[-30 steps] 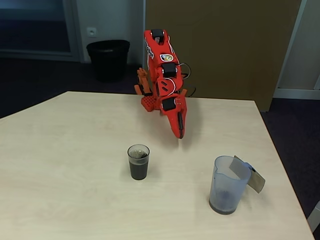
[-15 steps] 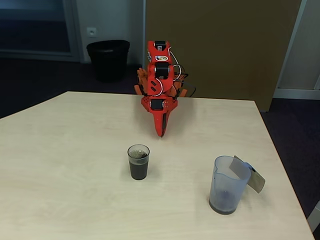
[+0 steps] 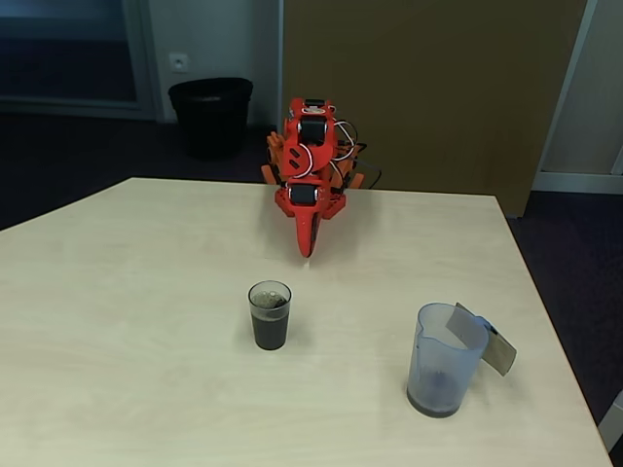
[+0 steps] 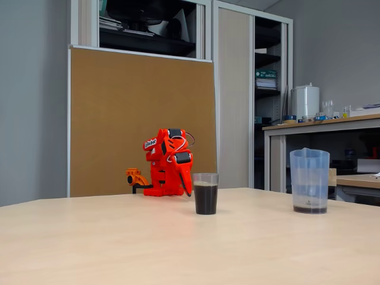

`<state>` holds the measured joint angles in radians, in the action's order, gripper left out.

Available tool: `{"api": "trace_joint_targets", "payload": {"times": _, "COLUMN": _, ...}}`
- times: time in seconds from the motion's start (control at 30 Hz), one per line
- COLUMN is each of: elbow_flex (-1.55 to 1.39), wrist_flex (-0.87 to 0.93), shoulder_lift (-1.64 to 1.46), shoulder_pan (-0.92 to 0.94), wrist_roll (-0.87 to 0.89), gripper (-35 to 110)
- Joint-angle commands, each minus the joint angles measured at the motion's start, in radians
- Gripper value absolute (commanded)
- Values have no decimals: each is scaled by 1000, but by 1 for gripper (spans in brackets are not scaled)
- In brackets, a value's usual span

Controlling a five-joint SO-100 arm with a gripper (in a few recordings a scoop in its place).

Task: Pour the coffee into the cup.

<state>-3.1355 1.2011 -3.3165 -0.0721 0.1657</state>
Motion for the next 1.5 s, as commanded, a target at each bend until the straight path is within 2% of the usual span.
{"api": "trace_joint_targets", "payload": {"times": 0.0, "elbow_flex": -6, "wrist_flex": 14, "shoulder_lift": -14, "shoulder_pan": -9, "wrist_roll": -32, "gripper": 1}}
{"api": "trace_joint_targets", "payload": {"times": 1.47, "elbow_flex": -6, "wrist_flex": 12, "shoulder_lift": -9, "shoulder_pan": -5, "wrist_roll": -29, "gripper": 0}}
